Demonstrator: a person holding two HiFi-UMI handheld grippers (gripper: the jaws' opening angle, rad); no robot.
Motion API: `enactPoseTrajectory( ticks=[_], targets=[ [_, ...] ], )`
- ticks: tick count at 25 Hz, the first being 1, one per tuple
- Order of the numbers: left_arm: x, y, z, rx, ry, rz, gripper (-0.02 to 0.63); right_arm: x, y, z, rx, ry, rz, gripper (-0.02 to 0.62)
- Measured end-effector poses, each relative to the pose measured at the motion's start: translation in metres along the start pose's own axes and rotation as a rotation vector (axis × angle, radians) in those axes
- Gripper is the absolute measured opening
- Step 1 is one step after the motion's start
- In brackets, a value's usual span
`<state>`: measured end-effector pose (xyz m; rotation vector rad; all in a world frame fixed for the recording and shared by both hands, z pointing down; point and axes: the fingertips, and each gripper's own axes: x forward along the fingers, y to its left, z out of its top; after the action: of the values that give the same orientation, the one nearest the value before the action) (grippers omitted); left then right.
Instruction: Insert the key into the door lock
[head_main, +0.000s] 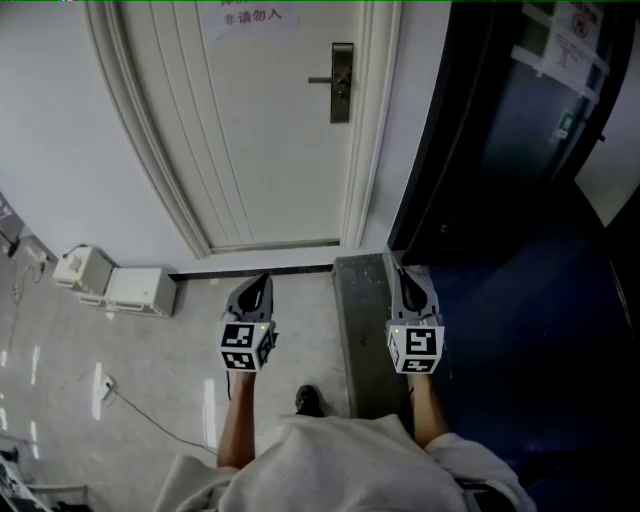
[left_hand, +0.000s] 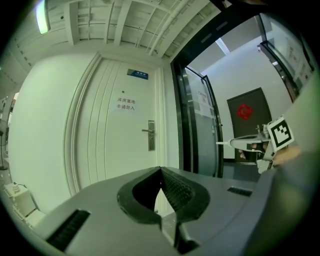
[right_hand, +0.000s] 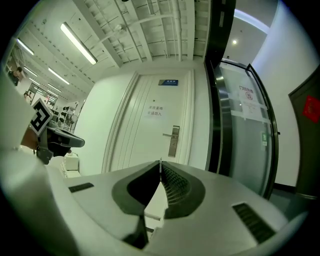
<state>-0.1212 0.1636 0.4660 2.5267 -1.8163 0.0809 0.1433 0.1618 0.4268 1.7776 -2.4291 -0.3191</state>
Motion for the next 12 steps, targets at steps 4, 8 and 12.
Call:
enactPoseTrajectory(
  ticks=[4, 8, 12],
  targets=[
    [0.049, 0.048, 0.008, -0.009, 0.007, -0.004, 0.017, 0.068, 0.006, 0.011, -0.007, 0.003, -0.009, 0.031],
    [0.089, 0.082, 0.012, -0.010, 0.010, -0.013, 0.017, 0.117, 0.002, 0.009, -0.009, 0.007, -0.025, 0.031],
    [0.116, 0.098, 0.001, -0.032, 0.029, -0.019, 0.017, 0.140, -0.010, -0.002, 0.003, 0.035, -0.053, 0.031]
  ],
)
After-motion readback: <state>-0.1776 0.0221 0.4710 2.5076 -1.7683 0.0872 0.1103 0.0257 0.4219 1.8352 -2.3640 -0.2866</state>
